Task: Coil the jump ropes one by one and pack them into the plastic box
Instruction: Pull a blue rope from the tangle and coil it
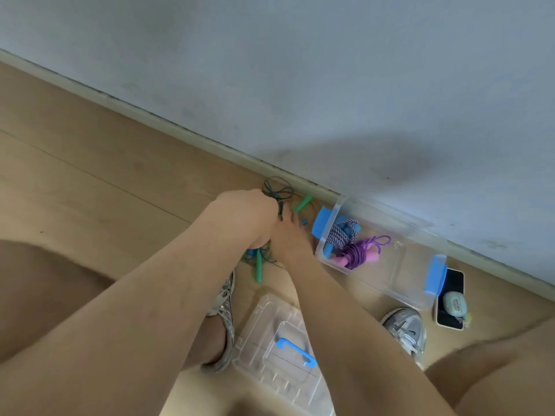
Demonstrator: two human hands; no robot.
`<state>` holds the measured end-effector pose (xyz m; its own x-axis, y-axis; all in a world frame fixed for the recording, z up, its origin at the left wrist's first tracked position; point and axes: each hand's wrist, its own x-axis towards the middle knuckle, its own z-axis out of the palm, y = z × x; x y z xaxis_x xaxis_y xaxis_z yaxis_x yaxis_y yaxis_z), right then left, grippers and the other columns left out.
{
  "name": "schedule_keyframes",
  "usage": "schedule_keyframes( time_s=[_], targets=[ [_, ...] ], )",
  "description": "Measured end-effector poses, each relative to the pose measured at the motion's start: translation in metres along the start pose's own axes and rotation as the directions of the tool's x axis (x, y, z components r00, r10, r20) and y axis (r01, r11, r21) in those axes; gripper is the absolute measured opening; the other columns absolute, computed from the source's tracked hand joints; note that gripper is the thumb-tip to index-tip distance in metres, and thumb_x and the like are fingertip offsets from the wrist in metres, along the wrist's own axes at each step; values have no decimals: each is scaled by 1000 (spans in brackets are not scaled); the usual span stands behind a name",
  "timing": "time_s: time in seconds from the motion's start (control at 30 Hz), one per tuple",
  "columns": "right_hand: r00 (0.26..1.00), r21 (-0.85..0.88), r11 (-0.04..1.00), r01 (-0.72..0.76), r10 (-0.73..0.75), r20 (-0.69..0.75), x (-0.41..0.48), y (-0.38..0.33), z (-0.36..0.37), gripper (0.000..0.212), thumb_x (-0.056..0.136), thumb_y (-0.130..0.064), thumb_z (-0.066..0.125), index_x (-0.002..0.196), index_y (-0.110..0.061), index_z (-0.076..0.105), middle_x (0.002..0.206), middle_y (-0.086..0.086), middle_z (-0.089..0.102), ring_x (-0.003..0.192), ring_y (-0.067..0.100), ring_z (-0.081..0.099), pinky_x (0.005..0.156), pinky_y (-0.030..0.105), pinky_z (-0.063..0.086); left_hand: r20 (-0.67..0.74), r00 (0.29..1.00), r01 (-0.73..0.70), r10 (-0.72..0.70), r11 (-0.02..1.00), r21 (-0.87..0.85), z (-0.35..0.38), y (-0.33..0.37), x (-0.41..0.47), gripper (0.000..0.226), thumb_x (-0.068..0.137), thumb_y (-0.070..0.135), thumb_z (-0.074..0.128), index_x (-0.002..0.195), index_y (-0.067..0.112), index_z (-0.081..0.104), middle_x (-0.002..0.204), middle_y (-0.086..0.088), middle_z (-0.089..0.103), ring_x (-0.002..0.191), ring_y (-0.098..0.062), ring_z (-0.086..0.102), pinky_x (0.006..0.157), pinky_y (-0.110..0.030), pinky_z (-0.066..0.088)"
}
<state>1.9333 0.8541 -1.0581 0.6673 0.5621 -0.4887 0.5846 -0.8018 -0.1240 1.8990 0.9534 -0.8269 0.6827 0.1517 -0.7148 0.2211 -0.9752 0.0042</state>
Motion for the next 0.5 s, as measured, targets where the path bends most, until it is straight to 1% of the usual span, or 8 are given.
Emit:
schedule_keyframes(
  time_s=[0.07,0.13,0.17,0.27,0.33,0.4,0.43,0.5],
  targets=[
    [999,50,998,-43,42,28,14,0,4,64,90,-4,57,150,-12,38,163,17,21,132,46,49,102,60,48,-1,1000,-13,13,1000,-9,1,-3,1,35,96,6,58,130,13,64,98,-7,49,86,-30,54,74,-41,50],
    [994,65,996,-58,52,93,22,1,9,77,85,-6,65,153,-13,30,163,18,23,135,48,50,101,61,49,19,1000,-16,17,1000,-26,2,-5,3,36,96,6,58,131,13,63,96,-6,47,85,-30,54,75,-41,51],
    [991,67,995,-73,65,116,25,3,12,80,84,-7,68,152,-14,27,159,19,29,133,48,51,98,60,50,24,1000,-15,15,999,-30,2,-7,4,36,96,6,58,131,13,63,92,-5,46,83,-29,53,74,-41,50],
    [989,109,988,-110,98,108,25,5,12,64,86,-7,68,132,-16,25,134,20,49,113,45,60,88,58,56,19,1000,5,-5,999,-35,1,-12,6,32,96,5,58,127,13,65,84,-3,43,76,-27,51,73,-40,49],
    [992,92,991,-96,89,84,22,6,7,58,89,-3,67,133,-10,30,129,22,54,110,44,64,87,56,58,17,1000,23,-22,999,-25,-2,-13,5,31,97,4,59,126,12,64,87,-4,44,79,-27,52,74,-40,50],
    [996,71,995,-69,64,65,20,10,-2,48,93,4,62,135,-1,40,127,23,59,110,41,67,84,47,57,-5,1000,25,-25,1000,-19,-4,-13,5,30,97,4,58,126,11,65,87,-5,44,81,-28,52,73,-40,49],
    [997,81,995,-51,46,67,18,12,-10,40,94,4,61,132,1,47,124,22,61,109,40,68,80,43,54,-17,1000,21,-21,1000,-14,-5,-13,5,31,97,4,58,126,11,65,89,-5,47,80,-28,53,73,-40,49],
    [999,140,990,-11,5,46,13,16,-29,18,98,-8,63,115,-3,59,114,19,65,104,38,68,74,38,47,-42,999,12,-12,1000,-6,-10,-14,6,32,97,4,59,127,13,66,96,-7,52,75,-26,53,71,-40,50]
  ],
)
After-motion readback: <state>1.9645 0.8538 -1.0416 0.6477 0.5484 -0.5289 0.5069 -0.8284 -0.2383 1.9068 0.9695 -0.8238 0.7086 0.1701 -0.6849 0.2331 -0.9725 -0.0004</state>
